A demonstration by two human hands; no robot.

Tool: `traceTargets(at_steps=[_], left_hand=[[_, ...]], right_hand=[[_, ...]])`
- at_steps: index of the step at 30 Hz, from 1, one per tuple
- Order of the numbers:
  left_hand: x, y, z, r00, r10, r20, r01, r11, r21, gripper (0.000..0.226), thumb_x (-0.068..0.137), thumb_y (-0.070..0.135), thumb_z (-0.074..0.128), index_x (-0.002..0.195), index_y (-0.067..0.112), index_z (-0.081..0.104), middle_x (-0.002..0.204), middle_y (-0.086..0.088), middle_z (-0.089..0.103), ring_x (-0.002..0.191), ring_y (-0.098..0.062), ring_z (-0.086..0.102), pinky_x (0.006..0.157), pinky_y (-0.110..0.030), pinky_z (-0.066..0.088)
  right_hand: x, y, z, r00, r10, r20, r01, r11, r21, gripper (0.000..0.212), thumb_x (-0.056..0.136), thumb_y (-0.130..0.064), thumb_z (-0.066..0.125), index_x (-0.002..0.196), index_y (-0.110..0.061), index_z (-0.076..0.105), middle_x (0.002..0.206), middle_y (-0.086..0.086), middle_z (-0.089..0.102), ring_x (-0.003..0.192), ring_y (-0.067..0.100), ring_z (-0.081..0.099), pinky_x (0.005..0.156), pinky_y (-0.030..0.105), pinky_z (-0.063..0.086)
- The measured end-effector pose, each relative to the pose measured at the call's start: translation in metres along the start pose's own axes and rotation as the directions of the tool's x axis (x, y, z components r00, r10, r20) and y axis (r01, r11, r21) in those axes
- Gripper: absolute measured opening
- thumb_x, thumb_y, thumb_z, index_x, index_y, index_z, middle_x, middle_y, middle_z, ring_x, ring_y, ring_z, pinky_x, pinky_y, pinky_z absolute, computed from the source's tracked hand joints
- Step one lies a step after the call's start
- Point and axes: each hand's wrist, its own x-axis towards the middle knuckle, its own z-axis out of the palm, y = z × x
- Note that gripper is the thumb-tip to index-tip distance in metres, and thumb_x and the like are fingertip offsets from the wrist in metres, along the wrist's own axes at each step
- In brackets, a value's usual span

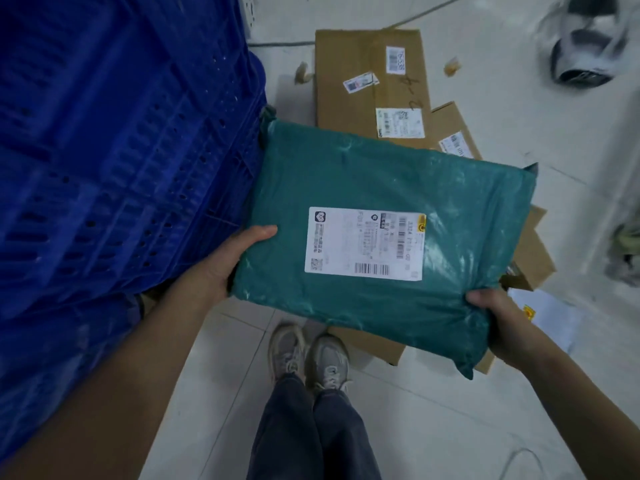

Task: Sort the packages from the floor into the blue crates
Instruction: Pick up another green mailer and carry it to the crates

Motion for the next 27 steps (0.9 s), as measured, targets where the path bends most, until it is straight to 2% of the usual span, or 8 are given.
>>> traceTargets(at_steps=[3, 7, 12, 17, 20, 22, 24, 27], left_hand=[[-0.052, 0.017, 0.024, 0.995, 0.083, -0.050, -0.087, 0.994, -0.066, 0.023, 0.069, 0.034, 0.065, 0.089, 0.024, 0.071, 0.082, 0.002, 0.076, 0.070, -0.012, 0.073, 0.052, -0.024, 0.056], [-0.133, 0.046, 0.056, 0.974, 0.204, -0.096, -0.216, 0.967, -0.138, 0.020, 0.070, 0.037, 0.068, 0.087, 0.029, 0.077, 0.095, 0.002, 0.076, 0.082, -0.014, 0.073, 0.058, -0.027, 0.057], [-0.248, 0.085, 0.087, 0.949, 0.293, -0.112, -0.310, 0.934, -0.178, 0.050, 0.066, 0.041, 0.076, 0.113, 0.030, 0.067, 0.107, 0.002, 0.073, 0.094, -0.017, 0.071, 0.064, -0.029, 0.058], [-0.361, 0.121, 0.101, 0.890, 0.425, -0.166, -0.451, 0.875, -0.175, 0.067, 0.049, 0.043, 0.074, 0.113, 0.025, 0.064, 0.098, 0.001, 0.075, 0.083, -0.016, 0.073, 0.055, -0.027, 0.057], [-0.417, 0.124, 0.094, 0.842, 0.473, -0.259, -0.526, 0.827, -0.198, 0.056, 0.056, 0.037, 0.069, 0.110, 0.021, 0.064, 0.094, -0.001, 0.076, 0.079, -0.016, 0.073, 0.053, -0.027, 0.057], [-0.450, 0.117, 0.082, 0.817, 0.471, -0.332, -0.554, 0.801, -0.227, 0.048, 0.060, 0.034, 0.070, 0.106, 0.022, 0.066, 0.091, -0.001, 0.076, 0.077, -0.016, 0.074, 0.052, -0.028, 0.056], [-0.477, 0.106, 0.067, 0.791, 0.457, -0.408, -0.578, 0.776, -0.252, 0.042, 0.060, 0.033, 0.075, 0.101, 0.024, 0.068, 0.091, -0.001, 0.076, 0.076, -0.018, 0.074, 0.051, -0.030, 0.056], [-0.515, 0.082, 0.039, 0.731, 0.462, -0.502, -0.644, 0.711, -0.283, 0.043, 0.057, 0.036, 0.075, 0.098, 0.026, 0.067, 0.087, -0.002, 0.077, 0.072, -0.019, 0.074, 0.049, -0.032, 0.056]], right_hand=[[-0.040, -0.037, 0.005, 0.999, -0.034, -0.008, 0.034, 0.999, 0.001, 0.038, 0.065, -0.022, 0.054, 0.102, -0.020, 0.062, 0.089, -0.001, 0.076, 0.079, 0.016, 0.073, 0.060, 0.027, 0.058], [-0.104, -0.102, 0.021, 0.991, -0.132, -0.002, 0.132, 0.991, 0.004, 0.021, 0.080, -0.017, 0.048, 0.097, -0.019, 0.062, 0.079, -0.001, 0.076, 0.069, 0.014, 0.072, 0.053, 0.025, 0.057], [-0.199, -0.183, 0.050, 0.972, -0.226, 0.066, 0.229, 0.973, -0.041, 0.040, 0.054, -0.021, 0.063, 0.093, -0.015, 0.063, 0.072, 0.003, 0.075, 0.061, 0.016, 0.072, 0.047, 0.025, 0.055], [-0.276, -0.243, 0.088, 0.925, -0.333, 0.183, 0.346, 0.937, -0.046, 0.044, 0.034, -0.025, 0.073, 0.077, -0.016, 0.072, 0.066, 0.003, 0.074, 0.055, 0.015, 0.071, 0.041, 0.023, 0.053], [-0.308, -0.267, 0.117, 0.877, -0.384, 0.289, 0.416, 0.908, -0.057, 0.019, 0.063, -0.025, 0.065, 0.078, -0.021, 0.077, 0.077, 0.000, 0.076, 0.065, 0.015, 0.073, 0.049, 0.024, 0.056], [-0.320, -0.277, 0.139, 0.850, -0.387, 0.357, 0.445, 0.890, -0.095, 0.024, 0.067, -0.029, 0.057, 0.077, -0.023, 0.078, 0.080, 0.001, 0.076, 0.069, 0.016, 0.073, 0.051, 0.025, 0.056], [-0.329, -0.282, 0.166, 0.836, -0.361, 0.414, 0.456, 0.876, -0.156, 0.027, 0.059, -0.033, 0.066, 0.080, -0.021, 0.075, 0.081, 0.004, 0.076, 0.069, 0.019, 0.073, 0.050, 0.025, 0.056], [-0.334, -0.277, 0.213, 0.812, -0.285, 0.510, 0.471, 0.836, -0.281, 0.054, 0.046, -0.046, 0.074, 0.095, -0.022, 0.071, 0.092, 0.007, 0.076, 0.079, 0.024, 0.073, 0.055, 0.028, 0.056]])
